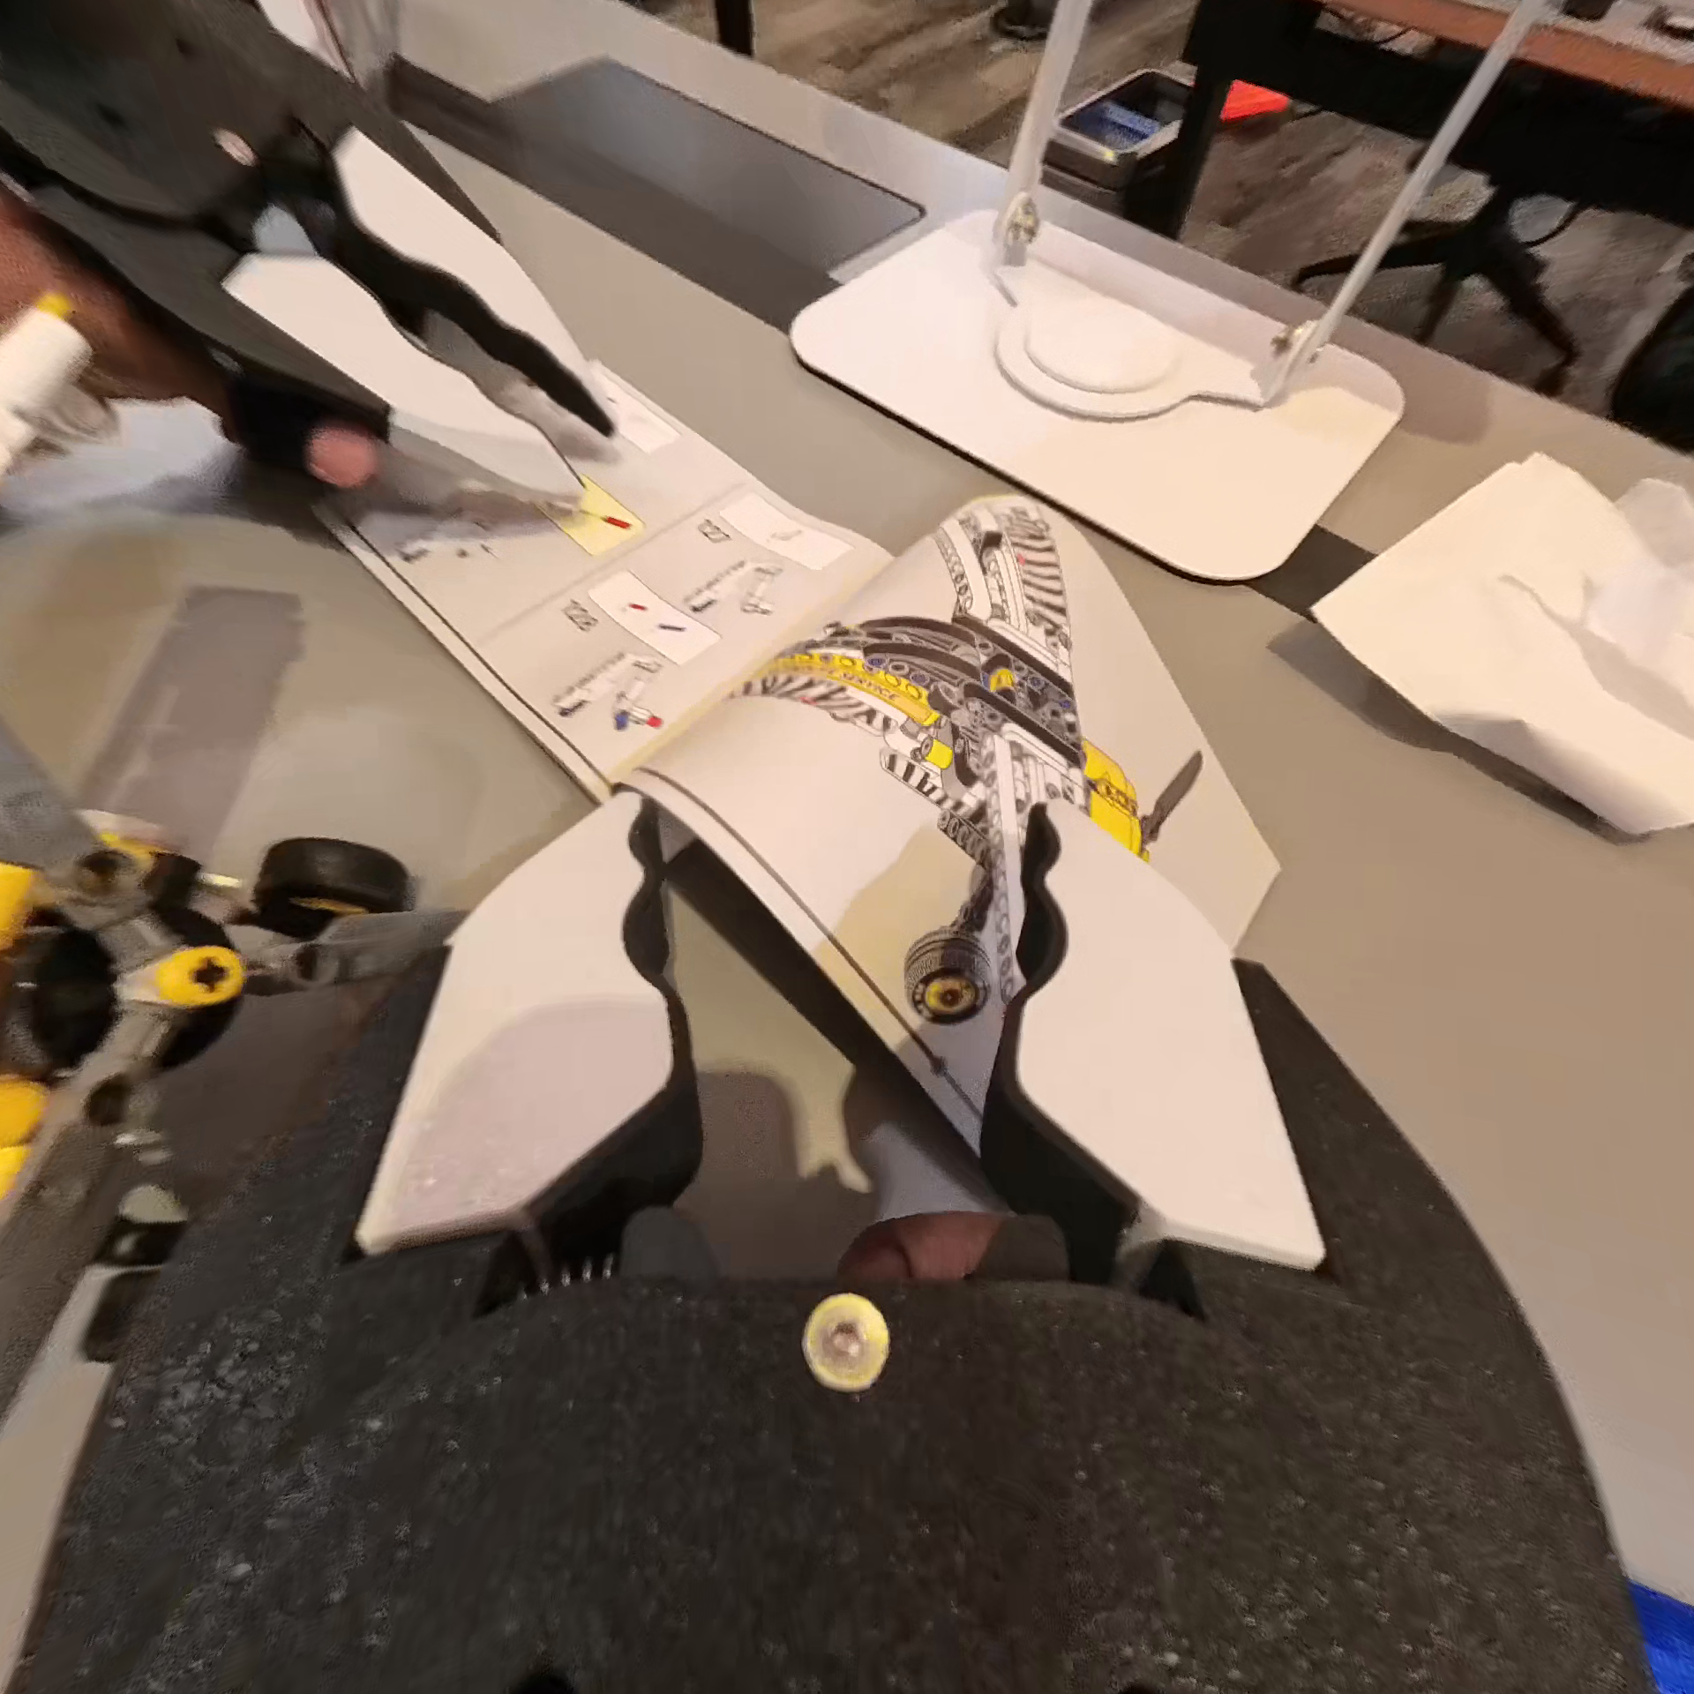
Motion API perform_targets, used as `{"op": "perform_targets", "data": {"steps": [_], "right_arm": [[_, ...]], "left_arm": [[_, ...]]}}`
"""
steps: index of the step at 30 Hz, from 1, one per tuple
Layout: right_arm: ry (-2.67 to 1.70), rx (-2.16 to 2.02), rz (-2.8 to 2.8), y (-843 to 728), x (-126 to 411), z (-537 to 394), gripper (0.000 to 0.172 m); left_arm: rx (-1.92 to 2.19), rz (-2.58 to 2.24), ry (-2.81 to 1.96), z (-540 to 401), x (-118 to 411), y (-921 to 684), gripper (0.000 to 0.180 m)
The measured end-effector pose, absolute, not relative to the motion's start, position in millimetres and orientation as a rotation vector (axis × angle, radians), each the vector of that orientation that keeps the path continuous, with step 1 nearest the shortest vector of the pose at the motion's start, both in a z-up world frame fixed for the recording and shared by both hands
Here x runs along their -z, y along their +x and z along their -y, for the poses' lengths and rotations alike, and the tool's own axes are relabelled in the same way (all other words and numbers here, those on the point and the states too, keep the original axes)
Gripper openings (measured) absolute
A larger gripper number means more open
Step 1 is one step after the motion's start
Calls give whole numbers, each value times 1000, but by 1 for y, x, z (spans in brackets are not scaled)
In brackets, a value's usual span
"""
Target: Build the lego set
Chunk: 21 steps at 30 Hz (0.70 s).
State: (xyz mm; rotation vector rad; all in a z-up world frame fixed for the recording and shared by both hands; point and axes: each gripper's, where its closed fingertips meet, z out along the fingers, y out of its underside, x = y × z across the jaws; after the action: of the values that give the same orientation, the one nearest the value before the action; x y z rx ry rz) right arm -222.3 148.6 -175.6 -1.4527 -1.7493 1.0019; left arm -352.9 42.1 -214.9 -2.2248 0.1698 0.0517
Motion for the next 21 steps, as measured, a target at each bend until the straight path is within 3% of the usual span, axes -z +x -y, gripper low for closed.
{"op": "perform_targets", "data": {"steps": [7, 11, 21], "right_arm": [[-1600, -1075, 1675, -227, 156, -160, 73], [-1761, -1024, 1735, -246, 172, -162, 82], [-1680, -968, 1881, -257, 188, -138, 81]], "left_arm": [[120, -316, -2081, -64, 184, -327, 30], [215, -332, -2009, -82, 172, -323, 34], [194, -562, -2045, -102, 189, -288, 36]]}}
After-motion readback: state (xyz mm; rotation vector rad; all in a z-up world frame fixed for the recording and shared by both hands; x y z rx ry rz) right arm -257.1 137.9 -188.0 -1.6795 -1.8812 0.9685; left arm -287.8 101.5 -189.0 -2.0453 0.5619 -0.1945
